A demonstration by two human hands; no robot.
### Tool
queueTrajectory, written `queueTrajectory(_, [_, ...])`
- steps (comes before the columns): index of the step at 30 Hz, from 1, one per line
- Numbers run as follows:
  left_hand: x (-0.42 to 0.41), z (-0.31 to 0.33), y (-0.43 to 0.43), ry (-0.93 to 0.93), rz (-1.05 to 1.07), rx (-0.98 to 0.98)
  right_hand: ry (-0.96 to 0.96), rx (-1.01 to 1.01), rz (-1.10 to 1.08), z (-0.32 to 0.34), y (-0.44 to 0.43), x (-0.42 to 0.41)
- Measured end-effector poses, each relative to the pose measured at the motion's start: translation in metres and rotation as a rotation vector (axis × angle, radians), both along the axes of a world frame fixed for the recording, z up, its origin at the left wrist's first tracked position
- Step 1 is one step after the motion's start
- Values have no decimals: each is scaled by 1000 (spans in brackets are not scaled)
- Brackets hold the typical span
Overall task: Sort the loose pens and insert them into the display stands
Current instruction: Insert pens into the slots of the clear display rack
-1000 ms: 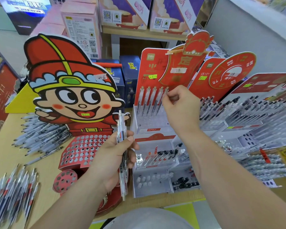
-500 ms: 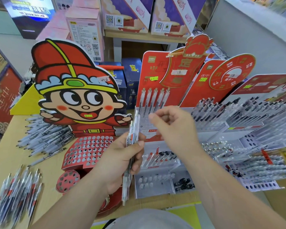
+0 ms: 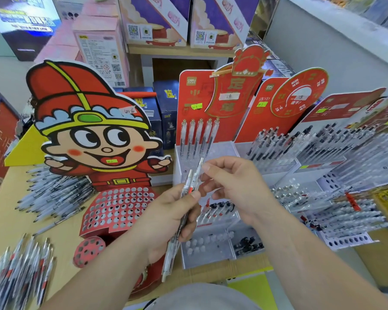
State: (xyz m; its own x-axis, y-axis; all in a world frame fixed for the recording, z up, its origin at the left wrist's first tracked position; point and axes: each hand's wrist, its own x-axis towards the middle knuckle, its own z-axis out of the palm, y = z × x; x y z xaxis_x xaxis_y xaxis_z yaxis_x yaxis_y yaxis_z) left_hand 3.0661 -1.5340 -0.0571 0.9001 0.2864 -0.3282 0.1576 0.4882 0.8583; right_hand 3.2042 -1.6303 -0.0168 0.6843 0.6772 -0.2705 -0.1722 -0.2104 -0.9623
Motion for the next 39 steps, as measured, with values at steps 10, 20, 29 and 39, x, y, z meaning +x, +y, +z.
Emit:
queueTrajectory(10, [3,-1,1,36,13,22,39,46,-34,1,-6,8])
queueTrajectory(20, [13,-11,16,99,297,-43,-541,160,-335,55,-15,63])
queueTrajectory(29, [28,-17,17,135,386,-9,-1007,-137,-270,43,15,81])
queueTrajectory(39, [27,-20,19,117,379,-12,-1036,-217,-268,41,22,81])
